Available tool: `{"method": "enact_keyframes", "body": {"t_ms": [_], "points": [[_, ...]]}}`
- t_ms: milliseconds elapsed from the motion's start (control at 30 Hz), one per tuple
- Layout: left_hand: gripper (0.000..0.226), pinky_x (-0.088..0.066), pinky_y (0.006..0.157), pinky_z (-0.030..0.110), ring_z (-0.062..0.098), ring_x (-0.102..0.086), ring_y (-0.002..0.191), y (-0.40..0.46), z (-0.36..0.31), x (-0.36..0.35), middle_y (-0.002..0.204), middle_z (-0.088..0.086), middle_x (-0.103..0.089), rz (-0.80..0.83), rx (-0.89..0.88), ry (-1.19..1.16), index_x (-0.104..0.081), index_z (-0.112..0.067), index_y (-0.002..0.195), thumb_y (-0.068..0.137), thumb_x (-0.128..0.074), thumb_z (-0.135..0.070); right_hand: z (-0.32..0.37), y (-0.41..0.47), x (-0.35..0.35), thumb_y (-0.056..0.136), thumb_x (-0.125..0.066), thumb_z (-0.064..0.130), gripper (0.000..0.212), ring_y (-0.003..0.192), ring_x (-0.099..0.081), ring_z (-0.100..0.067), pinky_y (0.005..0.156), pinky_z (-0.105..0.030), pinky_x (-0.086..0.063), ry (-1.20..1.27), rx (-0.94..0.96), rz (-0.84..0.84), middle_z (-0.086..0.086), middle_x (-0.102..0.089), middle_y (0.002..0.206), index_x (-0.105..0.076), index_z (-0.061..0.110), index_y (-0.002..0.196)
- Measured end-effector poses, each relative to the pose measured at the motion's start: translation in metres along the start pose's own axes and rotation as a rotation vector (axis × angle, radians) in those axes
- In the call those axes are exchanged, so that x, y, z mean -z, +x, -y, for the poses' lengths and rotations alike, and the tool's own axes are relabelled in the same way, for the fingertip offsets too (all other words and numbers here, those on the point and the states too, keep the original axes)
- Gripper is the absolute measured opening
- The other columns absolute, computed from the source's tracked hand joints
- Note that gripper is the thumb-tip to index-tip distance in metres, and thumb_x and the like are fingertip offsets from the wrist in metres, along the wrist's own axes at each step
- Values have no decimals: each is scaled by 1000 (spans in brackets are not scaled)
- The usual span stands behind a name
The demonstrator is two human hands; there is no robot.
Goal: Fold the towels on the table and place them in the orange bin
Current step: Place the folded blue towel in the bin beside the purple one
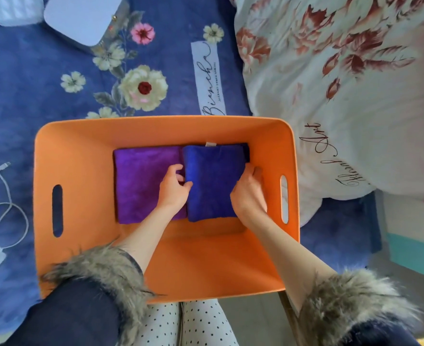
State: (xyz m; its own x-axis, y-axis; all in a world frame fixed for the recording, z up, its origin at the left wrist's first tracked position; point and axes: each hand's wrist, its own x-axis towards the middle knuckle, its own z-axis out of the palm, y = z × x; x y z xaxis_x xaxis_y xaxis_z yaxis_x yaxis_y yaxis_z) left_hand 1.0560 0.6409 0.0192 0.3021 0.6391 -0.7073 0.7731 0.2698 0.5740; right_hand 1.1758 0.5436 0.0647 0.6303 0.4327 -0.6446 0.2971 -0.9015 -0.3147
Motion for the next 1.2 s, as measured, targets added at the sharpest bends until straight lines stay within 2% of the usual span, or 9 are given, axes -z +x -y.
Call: {"method": "enact_keyframes", "body": {"t_ms": [33,100,200,300,400,767,900,1033,1200], "points": [[49,-49,87,38,25,-56,104,-2,1,0,112,4,-53,-37,-85,72,-42,-17,132,88,-61,-10,-2,-4,-1,88,-46,5,54,130,-31,-34,105,-42,-33,-64,36,16,-18,-25,142,-25,4,138],[56,-46,91,41,28,-49,116,-11,4,3,132,9,-42,-88,-301,285,-38,-16,137,87,-62,-11,-7,-10,-11,94,-46,11,64,142,-12,-35,115,-44,-17,-422,140,16,-18,-7,154,-9,5,147],[81,-22,112,44,32,-12,143,-21,12,6,156,11,-11,9,-589,722,-20,-19,148,83,-68,-27,-16,-12,-24,98,-38,13,66,144,7,-35,115,-47,3,-821,337,-10,-21,7,156,5,2,147],[108,8,114,47,26,28,137,-13,17,4,154,8,23,138,-636,1075,12,-24,146,77,-63,-56,-19,1,-24,96,-47,24,83,143,14,-34,113,-45,11,-1032,360,41,-21,17,154,16,2,145],[119,14,111,49,28,27,139,8,15,2,153,10,25,144,-632,1214,22,-23,143,69,-59,-70,-16,26,-21,90,-56,34,100,141,20,-36,112,-47,14,-1158,305,110,-21,24,152,23,7,144],[123,7,113,53,26,22,142,33,11,5,155,4,23,198,-550,1207,13,-23,148,63,-60,-74,-19,48,-29,82,-67,41,115,142,19,-37,115,-44,10,-1090,261,147,-20,22,153,25,12,144],[106,6,115,49,24,22,142,6,2,21,155,5,22,203,-579,1087,5,-24,150,75,-58,-65,-13,15,-22,83,-67,36,108,144,13,-33,117,-44,-1,-743,238,191,-16,17,156,17,18,147],[88,8,115,43,19,22,142,-49,0,44,157,3,16,122,-594,916,-5,-26,150,84,-52,-59,-3,-40,-2,90,-57,39,91,146,2,-28,115,-44,-17,-479,252,119,-9,3,158,8,20,149],[72,0,117,42,21,7,145,-117,-21,72,158,4,1,93,-623,761,-18,-24,148,89,-50,-49,8,-109,29,92,-50,39,80,145,-5,-26,116,-46,-12,-437,280,40,-7,-5,158,2,21,150]]}}
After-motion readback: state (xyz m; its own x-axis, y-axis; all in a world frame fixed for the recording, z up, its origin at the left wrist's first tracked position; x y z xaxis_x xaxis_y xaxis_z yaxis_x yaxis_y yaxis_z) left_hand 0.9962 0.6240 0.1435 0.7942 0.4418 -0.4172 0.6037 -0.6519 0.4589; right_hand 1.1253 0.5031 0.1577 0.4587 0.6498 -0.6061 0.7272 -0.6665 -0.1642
